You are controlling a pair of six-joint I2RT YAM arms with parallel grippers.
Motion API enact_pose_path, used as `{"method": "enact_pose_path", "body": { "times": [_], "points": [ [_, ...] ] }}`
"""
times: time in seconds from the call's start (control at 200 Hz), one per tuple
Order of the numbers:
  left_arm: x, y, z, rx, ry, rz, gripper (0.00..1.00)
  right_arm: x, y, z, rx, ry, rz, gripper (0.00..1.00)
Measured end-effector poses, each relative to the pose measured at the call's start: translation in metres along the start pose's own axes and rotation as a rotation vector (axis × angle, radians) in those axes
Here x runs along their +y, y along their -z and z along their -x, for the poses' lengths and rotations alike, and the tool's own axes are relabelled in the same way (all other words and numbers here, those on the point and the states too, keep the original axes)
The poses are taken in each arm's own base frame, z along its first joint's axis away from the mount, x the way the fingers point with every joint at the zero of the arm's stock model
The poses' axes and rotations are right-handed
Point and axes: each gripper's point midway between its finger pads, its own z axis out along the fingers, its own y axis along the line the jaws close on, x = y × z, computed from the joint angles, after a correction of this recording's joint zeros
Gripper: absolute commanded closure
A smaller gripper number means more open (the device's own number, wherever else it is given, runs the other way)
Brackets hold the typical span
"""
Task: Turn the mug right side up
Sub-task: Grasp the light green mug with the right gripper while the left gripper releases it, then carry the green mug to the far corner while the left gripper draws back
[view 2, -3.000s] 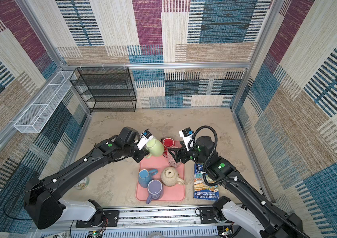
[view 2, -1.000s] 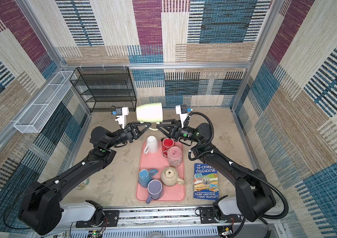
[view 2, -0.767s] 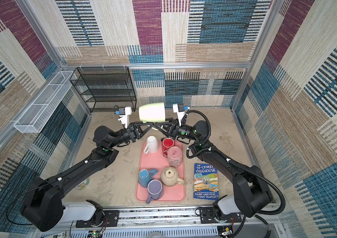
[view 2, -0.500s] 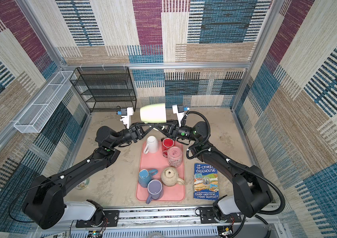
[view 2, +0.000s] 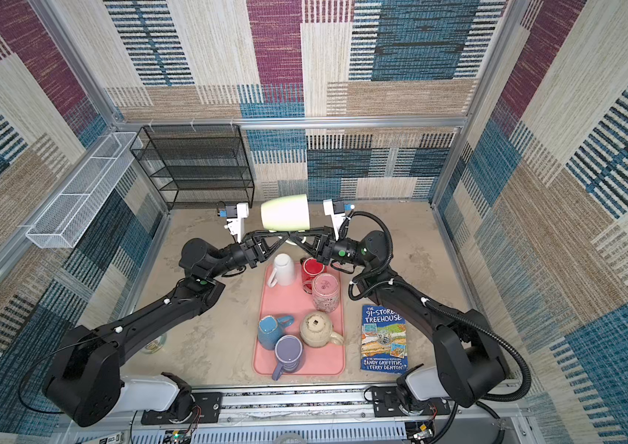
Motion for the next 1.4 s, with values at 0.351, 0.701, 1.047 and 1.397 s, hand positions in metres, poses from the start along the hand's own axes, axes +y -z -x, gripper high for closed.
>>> {"method": "enact_pose_path", "body": {
  "times": [0.351,0.701,1.047,1.397],
  "points": [
    [0.000,0.004,-0.007,0.039,-0.021,0.038,0.20,0.007,0.005,0.007,-0.017,0.010,-0.025,1.00],
    [-0.006,0.035,0.001,0.040,-0.091,0.255,0.00,-0.006,0.030,0.015,-0.020,0.001,-0.198,1.00],
    [0.012,0.075,0.019,0.144,-0.190,0.651,0.00,-0.072,0.068,0.024,0.054,0.049,-0.703,1.00],
    [0.050,0.122,-0.027,0.403,-0.138,0.917,0.00,-0.157,0.148,-0.007,0.319,0.107,-1.251,1.00]
  ]
}}
